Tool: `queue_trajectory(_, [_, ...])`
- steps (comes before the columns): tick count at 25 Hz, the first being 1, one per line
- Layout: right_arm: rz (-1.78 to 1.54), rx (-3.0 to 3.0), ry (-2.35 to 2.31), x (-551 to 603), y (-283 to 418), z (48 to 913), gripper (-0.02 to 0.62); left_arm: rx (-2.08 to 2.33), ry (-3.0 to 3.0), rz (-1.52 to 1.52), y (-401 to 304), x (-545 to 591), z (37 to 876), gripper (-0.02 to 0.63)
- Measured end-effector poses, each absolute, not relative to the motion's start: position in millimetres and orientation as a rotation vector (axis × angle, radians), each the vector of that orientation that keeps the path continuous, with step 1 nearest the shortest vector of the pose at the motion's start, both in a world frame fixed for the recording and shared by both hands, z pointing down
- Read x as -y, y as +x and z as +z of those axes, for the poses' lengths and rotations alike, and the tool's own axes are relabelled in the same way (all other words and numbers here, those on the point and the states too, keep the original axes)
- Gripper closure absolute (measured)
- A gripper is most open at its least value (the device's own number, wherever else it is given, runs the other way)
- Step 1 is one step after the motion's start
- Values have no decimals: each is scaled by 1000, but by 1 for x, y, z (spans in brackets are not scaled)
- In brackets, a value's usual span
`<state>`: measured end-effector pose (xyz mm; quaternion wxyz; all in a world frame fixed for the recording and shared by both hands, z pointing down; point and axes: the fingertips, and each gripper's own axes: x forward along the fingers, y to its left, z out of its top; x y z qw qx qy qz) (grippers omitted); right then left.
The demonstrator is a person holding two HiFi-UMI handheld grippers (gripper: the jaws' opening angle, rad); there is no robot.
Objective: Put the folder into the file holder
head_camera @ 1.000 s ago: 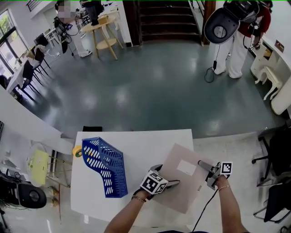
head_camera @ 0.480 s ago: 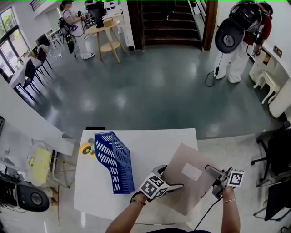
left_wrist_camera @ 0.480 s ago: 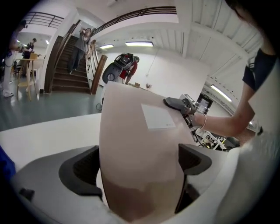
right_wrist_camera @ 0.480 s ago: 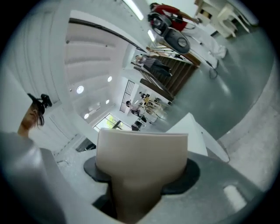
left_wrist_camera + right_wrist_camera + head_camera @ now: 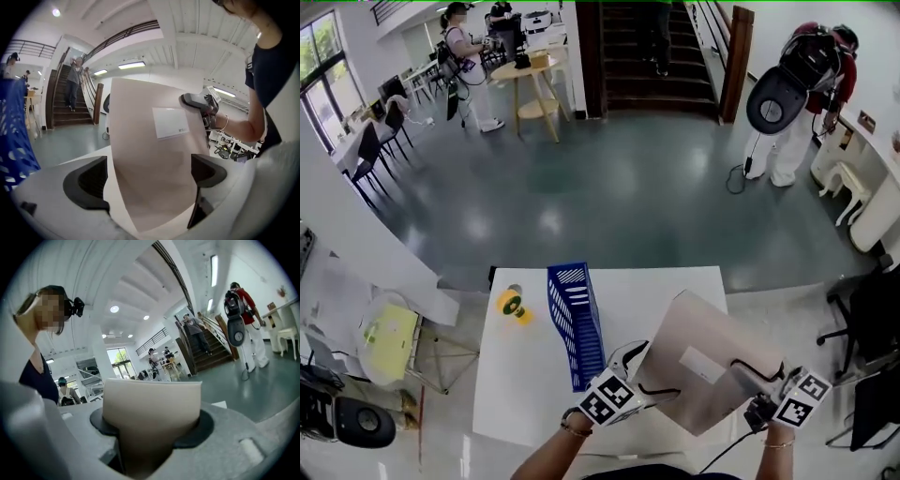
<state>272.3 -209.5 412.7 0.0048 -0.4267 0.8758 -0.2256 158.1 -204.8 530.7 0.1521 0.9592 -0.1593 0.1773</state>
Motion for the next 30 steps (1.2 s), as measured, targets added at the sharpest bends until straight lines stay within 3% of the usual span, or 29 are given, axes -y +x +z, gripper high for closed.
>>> queue_trajectory(7, [-552, -2731, -1414, 183, 212, 365, 322, 678, 2865, 456, 55, 191, 476, 57])
queue_trajectory(14, [-361, -2663, -1500, 155, 173, 304, 322, 846, 2750, 542, -35, 190, 520, 57])
queue_trajectory(22, [-164, -2541, -1532, 130, 140, 241, 322, 479, 2840, 898, -32, 145, 582, 58])
queue_trajectory(30, [5, -2419, -1649, 137, 81, 226, 322, 233, 2837, 886, -31, 113, 604, 58])
